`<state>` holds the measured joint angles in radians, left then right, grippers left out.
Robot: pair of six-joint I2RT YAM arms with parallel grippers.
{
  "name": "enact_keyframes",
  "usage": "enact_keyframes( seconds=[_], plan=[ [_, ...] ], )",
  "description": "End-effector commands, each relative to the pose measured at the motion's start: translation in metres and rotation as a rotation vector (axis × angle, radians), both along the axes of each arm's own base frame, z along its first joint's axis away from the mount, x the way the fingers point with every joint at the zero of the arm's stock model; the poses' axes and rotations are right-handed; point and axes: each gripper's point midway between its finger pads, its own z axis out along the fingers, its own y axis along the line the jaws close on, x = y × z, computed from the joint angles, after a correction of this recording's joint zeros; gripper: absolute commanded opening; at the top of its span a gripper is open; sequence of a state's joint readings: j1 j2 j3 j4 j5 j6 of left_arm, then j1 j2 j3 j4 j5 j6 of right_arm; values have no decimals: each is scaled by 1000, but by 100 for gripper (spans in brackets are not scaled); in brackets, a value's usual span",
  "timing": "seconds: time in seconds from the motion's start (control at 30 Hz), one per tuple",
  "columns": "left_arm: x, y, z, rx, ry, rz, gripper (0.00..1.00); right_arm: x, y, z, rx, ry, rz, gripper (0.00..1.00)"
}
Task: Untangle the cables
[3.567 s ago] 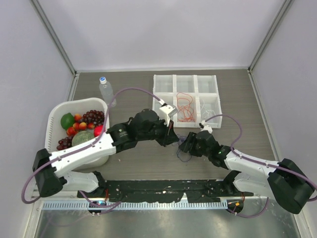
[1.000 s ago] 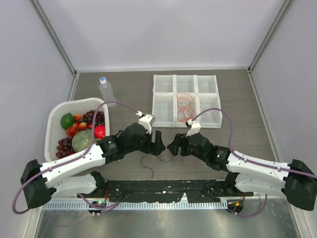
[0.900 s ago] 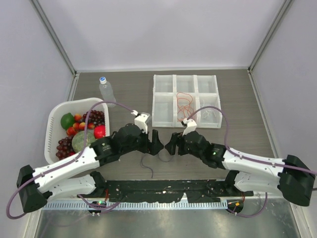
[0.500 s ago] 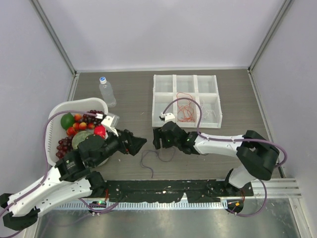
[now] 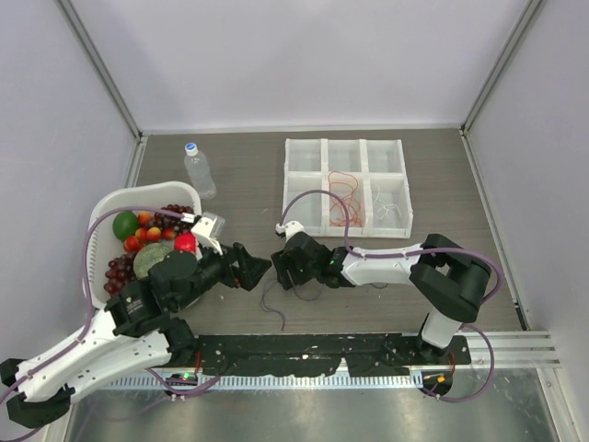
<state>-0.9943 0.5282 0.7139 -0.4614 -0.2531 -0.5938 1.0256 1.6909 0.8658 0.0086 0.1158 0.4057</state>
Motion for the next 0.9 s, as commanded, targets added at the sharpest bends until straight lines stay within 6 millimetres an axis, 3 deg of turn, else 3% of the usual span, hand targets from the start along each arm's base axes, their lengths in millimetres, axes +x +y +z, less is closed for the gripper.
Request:
enact_keyframes(
  seconds=[0.0,0.03,0.2,0.33,0.4,0.47,0.6,0.7,0.87],
  plan=[
    [5,-6,5,-10,-22,-5,87,-11,20,3,-15,-40,68,70],
    [5,-7,5,-8,-22,-5,87,-16,10,-5,-74,-24,66,69],
    [7,-10,4,-1,-20,-9,88,-14,2,-13,-206,-93,24,57],
    [9,-11,5,-3,-21,-1,88,-5,-9,-20,-318,-152,-46,18],
    [9,-10,7,-4,-26,3,88,-1,-9,-17,-318,-188,-81,5],
    [10,-9,10,-5,-36,6,88,-2,-9,-12,-279,-205,-104,1],
    [10,-2,13,11,-53,19,88,2,-1,22,-116,-248,-148,1],
    [12,3,14,4,-68,43,88,8,-3,64,-16,-309,-190,1],
    [12,8,17,-5,-84,53,88,28,-35,131,55,-446,-347,1]
  ],
)
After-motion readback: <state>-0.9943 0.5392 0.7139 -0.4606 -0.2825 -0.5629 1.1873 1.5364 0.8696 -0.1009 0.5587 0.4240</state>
